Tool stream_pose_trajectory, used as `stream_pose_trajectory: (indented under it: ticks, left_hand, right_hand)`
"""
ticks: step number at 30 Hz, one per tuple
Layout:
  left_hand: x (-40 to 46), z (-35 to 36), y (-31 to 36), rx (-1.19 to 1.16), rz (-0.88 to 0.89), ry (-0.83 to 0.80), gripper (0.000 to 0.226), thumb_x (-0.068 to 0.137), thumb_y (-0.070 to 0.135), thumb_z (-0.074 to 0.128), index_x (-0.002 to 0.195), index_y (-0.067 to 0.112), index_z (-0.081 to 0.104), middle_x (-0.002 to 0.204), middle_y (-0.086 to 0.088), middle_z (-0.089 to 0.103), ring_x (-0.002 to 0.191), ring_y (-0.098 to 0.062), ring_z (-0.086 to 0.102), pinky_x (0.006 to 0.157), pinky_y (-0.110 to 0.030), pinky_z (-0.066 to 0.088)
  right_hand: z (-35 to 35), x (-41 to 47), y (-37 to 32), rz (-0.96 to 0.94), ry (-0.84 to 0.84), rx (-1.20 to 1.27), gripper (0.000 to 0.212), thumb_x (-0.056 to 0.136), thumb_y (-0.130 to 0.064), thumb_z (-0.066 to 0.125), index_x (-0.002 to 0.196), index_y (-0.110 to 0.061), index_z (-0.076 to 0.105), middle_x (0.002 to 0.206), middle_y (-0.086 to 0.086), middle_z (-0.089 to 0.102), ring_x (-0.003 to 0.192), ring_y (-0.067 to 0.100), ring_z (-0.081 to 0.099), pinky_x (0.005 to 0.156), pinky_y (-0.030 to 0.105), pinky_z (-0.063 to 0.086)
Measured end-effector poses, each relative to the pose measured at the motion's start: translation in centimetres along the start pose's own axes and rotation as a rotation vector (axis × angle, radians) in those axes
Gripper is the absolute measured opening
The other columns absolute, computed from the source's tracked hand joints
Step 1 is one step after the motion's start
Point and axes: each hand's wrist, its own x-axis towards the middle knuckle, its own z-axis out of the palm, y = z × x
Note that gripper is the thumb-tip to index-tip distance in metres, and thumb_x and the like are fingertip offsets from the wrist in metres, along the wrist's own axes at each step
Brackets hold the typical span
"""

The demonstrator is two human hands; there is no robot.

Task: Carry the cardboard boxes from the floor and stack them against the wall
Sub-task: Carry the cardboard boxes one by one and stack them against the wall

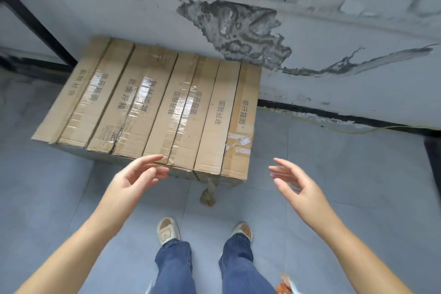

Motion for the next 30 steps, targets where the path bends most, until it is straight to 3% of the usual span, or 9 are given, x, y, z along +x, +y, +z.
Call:
stream_pose_trajectory:
  ticks: [6,8,10,14,16,20,22,25,30]
  left_hand:
    - [-6.0,-0.2,1.5,-0.040,0.076,0.141,0.029,0.096,0.005,0.044,0.111,0.023,0.062,0.096,-0.003,0.072,0.090,-0.013,0.069,0.081,-0.019,0.053]
    - [-6.9,-0.4,1.6,-0.059,0.096,0.159,0.029,0.096,0.007,0.044,0.111,0.023,0.062,0.097,0.000,0.073,0.091,-0.012,0.069,0.081,-0.018,0.054]
    - [-7.4,-0.8,1.6,-0.042,0.127,0.134,0.029,0.095,0.007,0.045,0.113,0.023,0.062,0.099,0.000,0.072,0.093,-0.013,0.068,0.084,-0.022,0.053]
    - [-6.7,-2.3,2.0,0.033,0.182,0.004,0.031,0.094,0.004,0.046,0.112,0.022,0.062,0.100,0.000,0.072,0.095,-0.014,0.068,0.091,-0.034,0.049]
    - [-5.7,-3.8,2.5,0.068,0.216,-0.073,0.029,0.093,0.006,0.047,0.112,0.021,0.062,0.100,0.000,0.072,0.096,-0.016,0.068,0.090,-0.039,0.051]
    - [-3.4,-7.7,3.8,0.142,0.297,-0.265,0.034,0.083,0.025,0.050,0.115,0.023,0.062,0.103,0.001,0.071,0.098,-0.014,0.067,0.090,-0.032,0.052]
    - [-2.3,-9.4,4.6,0.189,0.326,-0.357,0.034,0.083,0.025,0.050,0.114,0.022,0.062,0.102,0.001,0.072,0.097,-0.014,0.067,0.090,-0.030,0.050]
    - [-1.4,-10.7,5.2,0.224,0.353,-0.485,0.029,0.088,0.017,0.048,0.113,0.021,0.063,0.101,0.000,0.072,0.096,-0.015,0.067,0.090,-0.032,0.050]
    - [-2.2,-9.2,5.9,0.218,0.389,-0.673,0.034,0.081,0.027,0.051,0.112,0.021,0.065,0.102,-0.002,0.072,0.097,-0.016,0.068,0.088,-0.030,0.052]
  right_hand:
    - [1.2,-6.7,-2.0,-0.027,0.149,0.225,0.037,0.088,-0.020,0.057,0.122,-0.034,0.054,0.114,-0.013,0.068,0.109,0.011,0.064,0.095,0.035,0.051]
    - [1.7,-8.4,-2.0,-0.011,0.208,0.290,0.042,0.081,-0.031,0.056,0.123,-0.033,0.053,0.113,-0.012,0.069,0.108,0.012,0.064,0.092,0.034,0.053]
    - [2.4,-9.8,-1.9,0.000,0.246,0.307,0.040,0.083,-0.028,0.055,0.123,-0.033,0.053,0.113,-0.012,0.069,0.107,0.011,0.065,0.091,0.032,0.053]
    - [4.1,-11.5,-2.0,0.011,0.361,0.318,0.036,0.091,-0.010,0.052,0.120,-0.032,0.056,0.111,-0.006,0.070,0.104,0.010,0.066,0.092,0.032,0.052]
    - [5.7,-12.5,-2.7,-0.003,0.476,0.366,0.035,0.089,-0.012,0.052,0.119,-0.030,0.056,0.110,-0.003,0.070,0.102,0.011,0.066,0.088,0.030,0.054]
    - [10.9,-15.2,-4.4,-0.008,0.715,0.473,0.039,0.081,-0.023,0.051,0.120,-0.027,0.055,0.111,0.001,0.069,0.101,0.012,0.067,0.083,0.027,0.056]
    - [13.9,-16.8,-5.1,0.009,0.837,0.534,0.041,0.080,-0.023,0.051,0.121,-0.024,0.055,0.111,0.003,0.069,0.099,0.013,0.067,0.082,0.027,0.056]
    - [17.9,-19.6,-6.1,0.044,0.970,0.584,0.035,0.087,-0.014,0.049,0.121,-0.021,0.054,0.110,0.005,0.068,0.097,0.011,0.068,0.081,0.027,0.056]
    - [22.5,-24.8,-6.5,0.108,1.192,0.554,0.036,0.093,0.002,0.045,0.121,-0.020,0.054,0.110,0.007,0.068,0.094,0.009,0.069,0.080,0.023,0.055]
